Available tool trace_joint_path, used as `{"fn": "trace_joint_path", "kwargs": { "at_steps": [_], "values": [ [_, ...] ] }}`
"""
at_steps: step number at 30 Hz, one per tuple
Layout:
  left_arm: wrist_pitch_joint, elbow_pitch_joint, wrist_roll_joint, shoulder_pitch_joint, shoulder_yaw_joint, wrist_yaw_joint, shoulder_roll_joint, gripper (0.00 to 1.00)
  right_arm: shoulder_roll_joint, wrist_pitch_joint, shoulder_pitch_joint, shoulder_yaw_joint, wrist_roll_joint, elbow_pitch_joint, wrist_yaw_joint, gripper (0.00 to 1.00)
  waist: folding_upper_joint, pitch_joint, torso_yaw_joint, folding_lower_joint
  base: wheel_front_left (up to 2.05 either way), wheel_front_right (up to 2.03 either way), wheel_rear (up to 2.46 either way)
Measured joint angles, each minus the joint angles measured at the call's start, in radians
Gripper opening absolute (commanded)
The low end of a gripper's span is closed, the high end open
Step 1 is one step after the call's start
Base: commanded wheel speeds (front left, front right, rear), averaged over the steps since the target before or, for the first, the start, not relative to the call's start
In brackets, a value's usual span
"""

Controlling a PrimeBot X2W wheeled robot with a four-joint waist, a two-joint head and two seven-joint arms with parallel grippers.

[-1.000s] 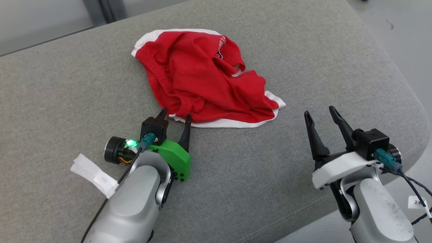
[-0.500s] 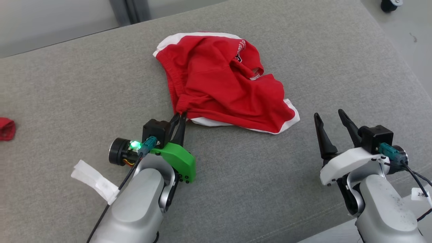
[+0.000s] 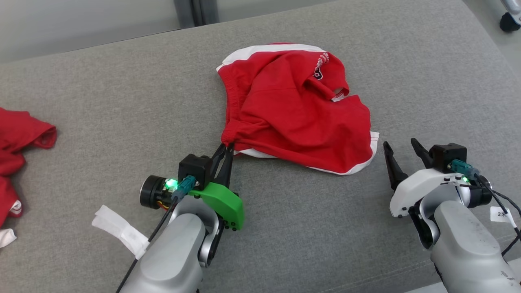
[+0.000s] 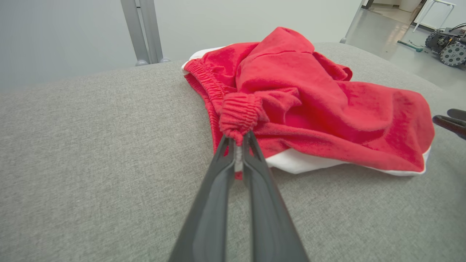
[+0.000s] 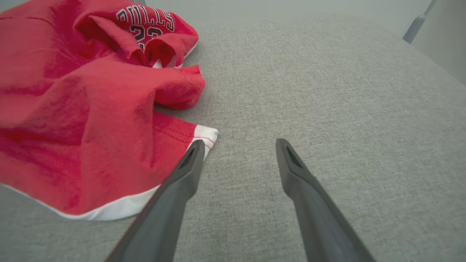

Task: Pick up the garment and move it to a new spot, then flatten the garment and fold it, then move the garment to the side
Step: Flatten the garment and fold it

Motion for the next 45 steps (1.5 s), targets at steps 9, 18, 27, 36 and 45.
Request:
{"fn": "trace_joint_path", "kwargs": {
  "at_steps": [9, 18, 27, 36, 45],
  "values": [
    [0.000, -0.029, -0.020, 0.001, -0.038, 0.009, 0.000, 0.00, -0.003, -0.012, -0.067, 0.029, 0.026, 0.119, 0.000, 1.00, 0.0000, 0.013, 0.055, 0.0000, 0.00, 0.00, 0.00],
    [0.000, -0.039, -0.038, -0.003, -0.061, 0.019, 0.000, 0.00, -0.018, -0.019, -0.104, 0.094, 0.047, 0.196, 0.000, 1.00, 0.0000, 0.028, 0.084, 0.0000, 0.00, 0.00, 0.00],
    [0.000, -0.020, -0.045, -0.001, -0.056, 0.027, 0.000, 0.00, -0.026, -0.021, -0.111, 0.164, 0.110, 0.202, 0.000, 0.00, 0.0000, 0.008, 0.093, 0.0000, 0.00, 0.00, 0.00],
    [0.000, -0.070, -0.052, 0.040, 0.032, 0.026, 0.000, 0.00, -0.064, -0.020, -0.034, 0.065, 0.172, -0.022, 0.000, 0.00, 0.0000, -0.064, 0.085, 0.0000, 0.00, 0.00, 0.00],
    [0.000, -0.156, -0.051, 0.039, 0.102, 0.008, 0.001, 0.00, -0.053, -0.020, 0.008, -0.004, 0.132, -0.244, 0.000, 0.00, 0.0000, -0.176, 0.076, 0.0000, 0.00, 0.00, 0.00]
  ]
}}
